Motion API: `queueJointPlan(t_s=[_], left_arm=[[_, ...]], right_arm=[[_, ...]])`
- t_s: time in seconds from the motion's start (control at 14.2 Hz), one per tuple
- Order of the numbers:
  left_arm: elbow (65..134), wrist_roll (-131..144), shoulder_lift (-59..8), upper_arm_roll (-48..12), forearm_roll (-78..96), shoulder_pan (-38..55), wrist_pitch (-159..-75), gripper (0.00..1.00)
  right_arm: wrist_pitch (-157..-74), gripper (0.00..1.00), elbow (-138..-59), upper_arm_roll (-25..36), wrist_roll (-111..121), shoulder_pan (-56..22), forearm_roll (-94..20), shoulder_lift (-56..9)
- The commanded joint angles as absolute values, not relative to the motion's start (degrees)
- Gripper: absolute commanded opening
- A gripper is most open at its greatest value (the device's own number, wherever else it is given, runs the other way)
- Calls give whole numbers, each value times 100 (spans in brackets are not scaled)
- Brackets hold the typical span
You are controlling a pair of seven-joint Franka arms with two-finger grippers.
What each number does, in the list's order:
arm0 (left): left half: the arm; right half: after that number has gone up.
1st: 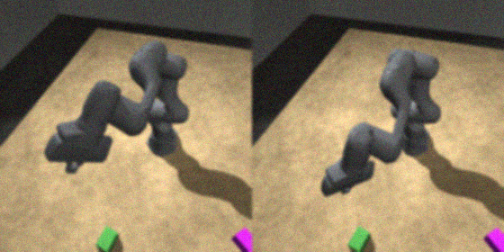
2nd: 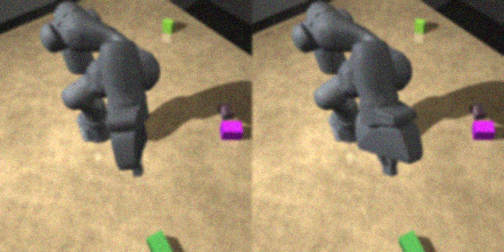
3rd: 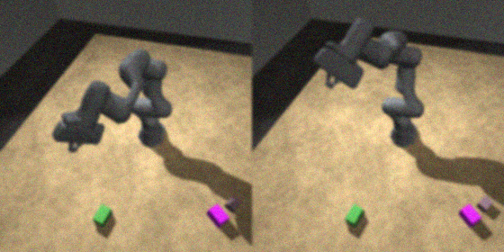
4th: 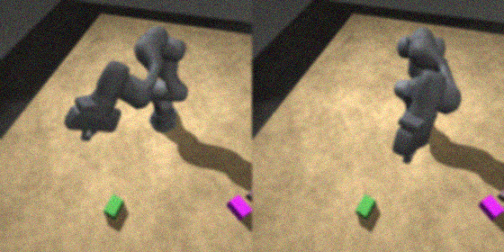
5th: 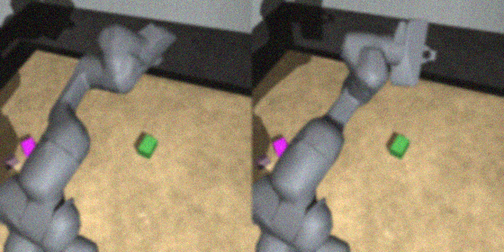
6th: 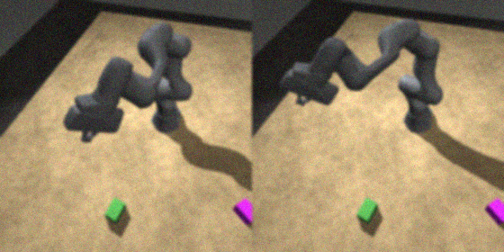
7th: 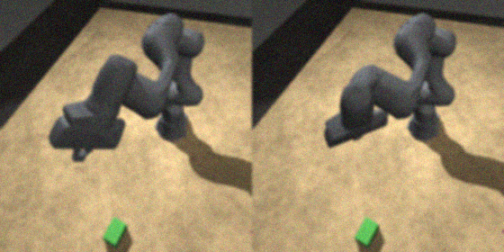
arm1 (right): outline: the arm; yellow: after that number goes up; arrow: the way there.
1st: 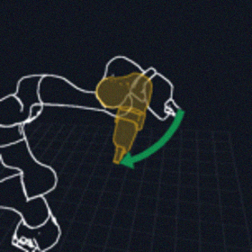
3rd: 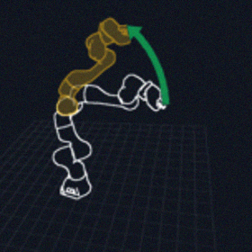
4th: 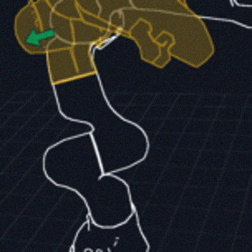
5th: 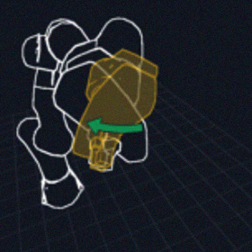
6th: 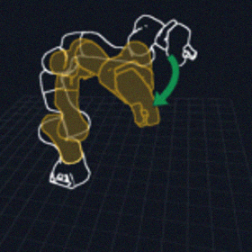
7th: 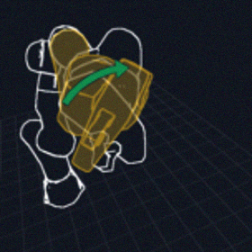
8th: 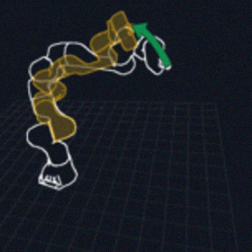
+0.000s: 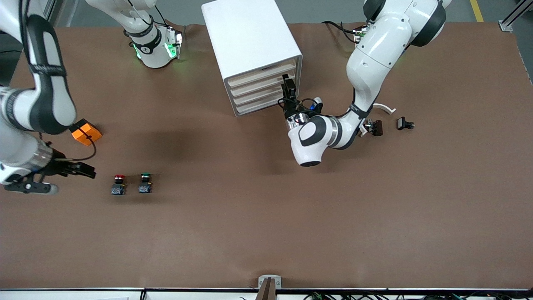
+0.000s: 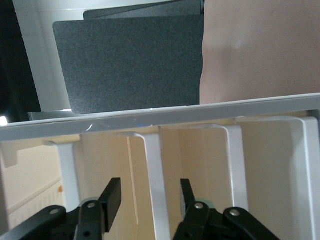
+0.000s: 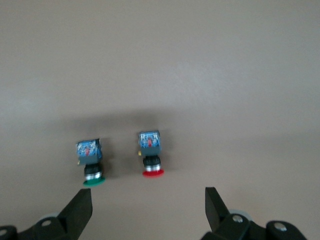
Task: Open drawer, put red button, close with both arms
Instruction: 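Grasp the drawer handle with the left gripper while the right gripper reaches the button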
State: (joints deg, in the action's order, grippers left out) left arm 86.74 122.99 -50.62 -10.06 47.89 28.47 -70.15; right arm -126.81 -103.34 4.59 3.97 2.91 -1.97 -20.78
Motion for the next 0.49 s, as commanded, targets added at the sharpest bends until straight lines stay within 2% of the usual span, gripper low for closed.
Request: queueJointPlan(t_s=[0.0, 0.28, 0.42], left_arm=[[8841, 12243, -5027, -984, 4553, 3102, -7101, 54], [8877, 12243, -5019, -993, 4553, 3234, -7110, 46], [8868, 12243, -5019, -993, 4553, 3243, -7119, 37]], right_arm=[[-13287, 100, -10266, 466, 378, 264, -237, -2609], [-13832, 100, -10248, 466, 404, 272, -220, -3075], [-14079, 100, -10248, 466, 404, 281, -228, -3304]])
